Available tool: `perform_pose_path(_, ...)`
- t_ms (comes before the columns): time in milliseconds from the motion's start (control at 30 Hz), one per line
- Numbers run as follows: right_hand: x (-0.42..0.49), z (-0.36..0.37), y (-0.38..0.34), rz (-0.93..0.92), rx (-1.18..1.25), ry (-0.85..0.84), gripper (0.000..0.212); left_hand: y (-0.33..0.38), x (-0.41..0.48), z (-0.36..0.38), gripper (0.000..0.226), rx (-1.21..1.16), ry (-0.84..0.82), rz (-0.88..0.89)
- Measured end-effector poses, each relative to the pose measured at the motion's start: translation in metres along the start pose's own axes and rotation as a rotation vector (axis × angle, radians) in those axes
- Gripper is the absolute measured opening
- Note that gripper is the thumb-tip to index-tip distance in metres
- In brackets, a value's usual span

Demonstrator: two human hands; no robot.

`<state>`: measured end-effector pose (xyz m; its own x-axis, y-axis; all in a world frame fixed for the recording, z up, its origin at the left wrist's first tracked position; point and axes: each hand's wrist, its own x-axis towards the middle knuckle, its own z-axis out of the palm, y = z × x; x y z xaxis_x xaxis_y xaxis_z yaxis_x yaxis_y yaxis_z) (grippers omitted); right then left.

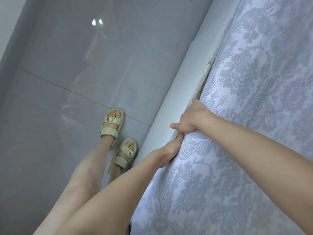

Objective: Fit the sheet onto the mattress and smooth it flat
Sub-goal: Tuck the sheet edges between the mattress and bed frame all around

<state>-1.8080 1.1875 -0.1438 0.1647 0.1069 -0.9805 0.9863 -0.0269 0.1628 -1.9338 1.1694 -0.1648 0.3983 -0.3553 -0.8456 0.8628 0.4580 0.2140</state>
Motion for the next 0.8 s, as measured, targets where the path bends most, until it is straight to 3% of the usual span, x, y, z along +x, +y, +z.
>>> perform_pose_path(133,0.014,-0.003,-0.012,0.070,0.063,-0.078,0.082,-0.016,-0.007,-0.018,0.088,0.014,0.141,0.075)
perform_pose_path(267,0.010,-0.007,-0.011,0.070,0.081,-0.134,0.089,-0.045,-0.007,-0.024,0.063,-0.226,0.211,0.199)
perform_pose_path(467,-0.010,0.001,-0.006,-0.115,0.277,0.264,0.075,-0.049,-0.001,-0.024,0.070,-0.449,0.152,0.160)
perform_pose_path(600,-0.023,0.013,-0.007,-0.160,0.214,0.348,0.070,-0.046,0.001,-0.030,0.062,-0.425,0.243,0.203)
perform_pose_path(667,-0.023,0.016,-0.011,-0.164,0.127,0.330,0.074,-0.047,0.001,-0.032,0.057,-0.387,0.392,0.247)
perform_pose_path(733,-0.020,0.013,-0.015,-0.163,0.102,0.289,0.074,-0.055,-0.001,-0.039,0.054,-0.219,0.526,0.239)
perform_pose_path(800,-0.017,0.008,-0.018,-0.159,0.146,0.254,0.070,-0.067,-0.004,-0.041,0.056,-0.123,0.505,0.184)
